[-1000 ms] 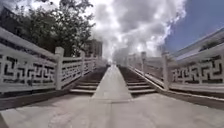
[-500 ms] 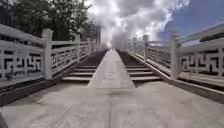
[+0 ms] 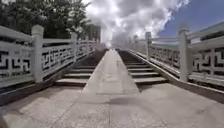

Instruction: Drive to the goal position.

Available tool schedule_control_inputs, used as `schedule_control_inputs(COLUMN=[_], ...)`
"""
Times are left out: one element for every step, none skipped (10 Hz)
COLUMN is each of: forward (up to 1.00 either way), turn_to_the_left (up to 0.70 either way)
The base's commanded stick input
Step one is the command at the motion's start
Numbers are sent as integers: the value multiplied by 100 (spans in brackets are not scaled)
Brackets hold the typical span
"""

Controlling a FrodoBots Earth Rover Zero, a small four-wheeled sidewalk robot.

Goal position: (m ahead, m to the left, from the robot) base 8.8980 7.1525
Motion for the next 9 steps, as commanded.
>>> schedule_control_inputs(forward=[70, 70, 70, 70, 70, 70, 70, 70, 70], turn_to_the_left=[0, 0, 0, 0, 0, 0, 0, 0, 0])
